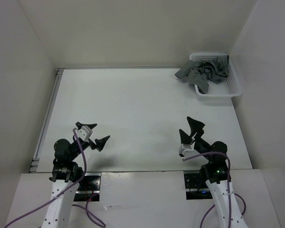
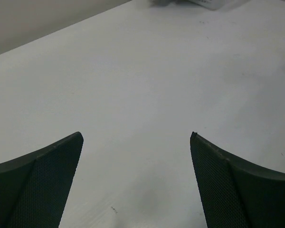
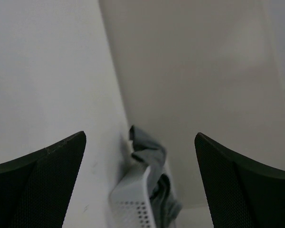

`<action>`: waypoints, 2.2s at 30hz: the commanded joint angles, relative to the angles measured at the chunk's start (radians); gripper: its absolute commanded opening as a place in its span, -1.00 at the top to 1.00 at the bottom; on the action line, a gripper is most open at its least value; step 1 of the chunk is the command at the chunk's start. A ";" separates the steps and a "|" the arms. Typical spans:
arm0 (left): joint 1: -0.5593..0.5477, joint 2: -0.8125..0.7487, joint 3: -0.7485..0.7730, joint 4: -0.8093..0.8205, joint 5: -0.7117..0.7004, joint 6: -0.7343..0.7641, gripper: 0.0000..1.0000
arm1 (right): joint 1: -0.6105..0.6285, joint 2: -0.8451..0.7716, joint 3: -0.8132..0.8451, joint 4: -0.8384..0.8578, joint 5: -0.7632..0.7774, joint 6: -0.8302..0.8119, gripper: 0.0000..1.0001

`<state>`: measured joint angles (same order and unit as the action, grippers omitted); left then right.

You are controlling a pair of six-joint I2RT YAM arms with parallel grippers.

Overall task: Fold and stack the shorts
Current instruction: Grab the shorts from the pile

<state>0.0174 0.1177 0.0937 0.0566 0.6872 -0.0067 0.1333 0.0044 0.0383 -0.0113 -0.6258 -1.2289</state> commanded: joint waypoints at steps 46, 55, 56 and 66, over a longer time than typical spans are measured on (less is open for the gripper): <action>-0.177 1.791 1.522 -0.633 -0.431 0.007 -1.00 | -0.239 2.522 2.373 -0.300 1.255 1.683 -0.90; -0.177 1.800 1.531 -0.655 -0.451 0.007 -1.00 | -0.248 2.573 2.361 -0.288 1.246 1.632 -0.50; -0.177 1.800 1.531 -0.655 -0.451 0.007 -1.00 | -0.257 2.573 2.350 -0.288 1.232 1.619 -0.34; -0.177 1.800 1.522 -0.655 -0.451 0.007 -1.00 | -0.258 2.516 2.312 -0.322 1.098 1.565 1.00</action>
<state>-0.1543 1.9137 1.5970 -0.5987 0.2314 -0.0040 -0.1188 2.5828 2.3615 -0.3305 0.5255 0.3458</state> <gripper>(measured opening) 1.001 0.029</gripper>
